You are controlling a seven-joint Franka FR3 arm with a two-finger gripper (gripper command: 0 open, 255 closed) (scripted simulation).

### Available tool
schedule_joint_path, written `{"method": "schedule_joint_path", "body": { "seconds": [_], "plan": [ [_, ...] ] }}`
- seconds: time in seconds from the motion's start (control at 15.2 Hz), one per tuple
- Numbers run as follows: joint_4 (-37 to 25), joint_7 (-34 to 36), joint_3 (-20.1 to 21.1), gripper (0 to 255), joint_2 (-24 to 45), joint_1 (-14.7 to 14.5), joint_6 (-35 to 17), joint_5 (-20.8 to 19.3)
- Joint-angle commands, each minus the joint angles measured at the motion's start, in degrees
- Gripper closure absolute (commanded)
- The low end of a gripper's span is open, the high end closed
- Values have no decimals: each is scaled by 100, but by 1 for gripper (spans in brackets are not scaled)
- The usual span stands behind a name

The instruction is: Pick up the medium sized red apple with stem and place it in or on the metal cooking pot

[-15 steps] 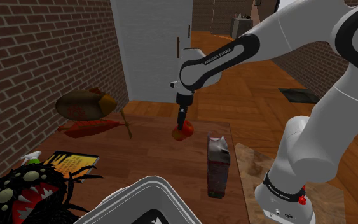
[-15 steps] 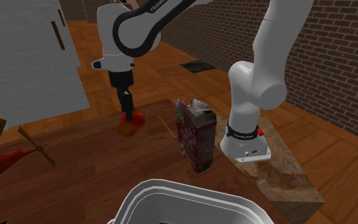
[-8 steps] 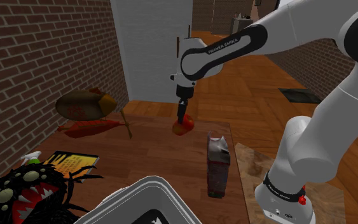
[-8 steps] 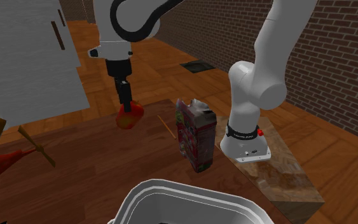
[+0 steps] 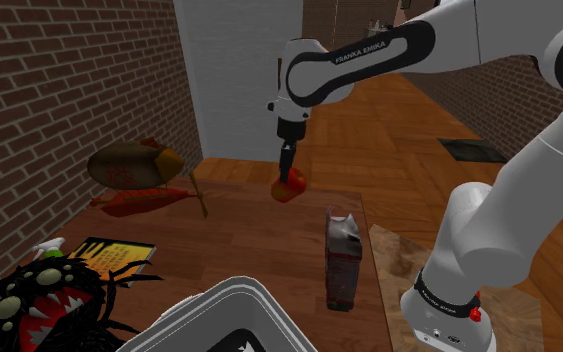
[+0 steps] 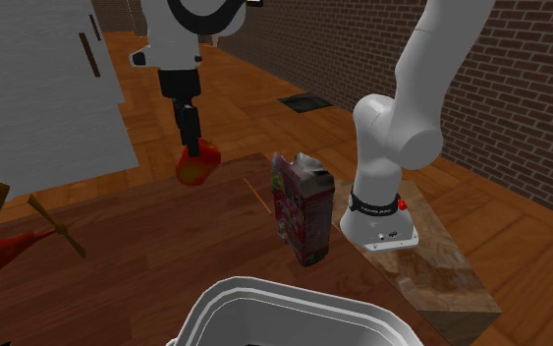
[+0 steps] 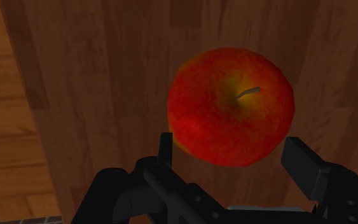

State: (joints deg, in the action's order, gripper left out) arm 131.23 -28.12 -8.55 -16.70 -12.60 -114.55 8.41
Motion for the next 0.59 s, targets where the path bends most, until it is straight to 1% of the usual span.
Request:
{"method": "schedule_joint_path", "body": {
  "seconds": [0.0,0.53],
  "plan": [
    [-128,31,4,255,-34,2,163,-15],
    [-648,139,16,255,-139,6,777,-58]
  ]
}}
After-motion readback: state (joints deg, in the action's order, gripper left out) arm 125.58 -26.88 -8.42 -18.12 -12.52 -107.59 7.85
